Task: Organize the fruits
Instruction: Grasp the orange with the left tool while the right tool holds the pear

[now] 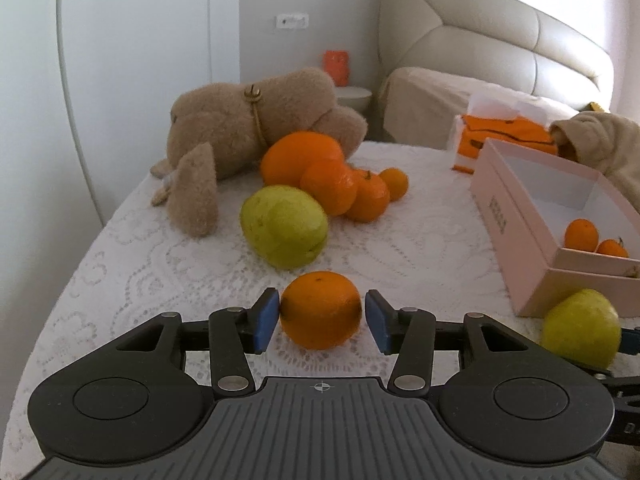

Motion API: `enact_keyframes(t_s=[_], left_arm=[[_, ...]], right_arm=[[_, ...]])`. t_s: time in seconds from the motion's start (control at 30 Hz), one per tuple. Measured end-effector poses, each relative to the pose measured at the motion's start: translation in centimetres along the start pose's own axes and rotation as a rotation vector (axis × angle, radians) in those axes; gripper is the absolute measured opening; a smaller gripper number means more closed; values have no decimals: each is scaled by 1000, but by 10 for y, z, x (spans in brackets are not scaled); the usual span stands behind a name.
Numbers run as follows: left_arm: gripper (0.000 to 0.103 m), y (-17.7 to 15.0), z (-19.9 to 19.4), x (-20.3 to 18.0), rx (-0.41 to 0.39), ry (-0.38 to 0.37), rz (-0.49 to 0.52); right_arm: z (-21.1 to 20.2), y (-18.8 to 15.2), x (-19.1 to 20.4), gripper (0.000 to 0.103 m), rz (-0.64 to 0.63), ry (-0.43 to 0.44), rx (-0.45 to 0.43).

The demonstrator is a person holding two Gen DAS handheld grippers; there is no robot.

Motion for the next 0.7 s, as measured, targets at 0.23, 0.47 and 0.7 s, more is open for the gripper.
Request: enact_keyframes(t_s=[0.23, 0.47, 0.7], left_arm=[[53, -4, 12, -1, 47, -12, -7], [53, -7, 5, 4, 54, -55, -26], [52, -18, -24, 2, 45, -163, -55]], right_arm=[[1, -1, -1, 79, 5, 17, 0], [3, 0, -1, 81, 5, 25, 5], [3, 0, 0, 83, 5, 24, 6]])
Point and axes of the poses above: each gripper's, at about its wrist camera, not at the fingertips, and z roughly the way its jaws point, x to its left, y to its top, the point moved 2 cm from there along z, roughly the way its jaws point, and after that the axes turned 8 degrees about -z, right-handed, at the moved point
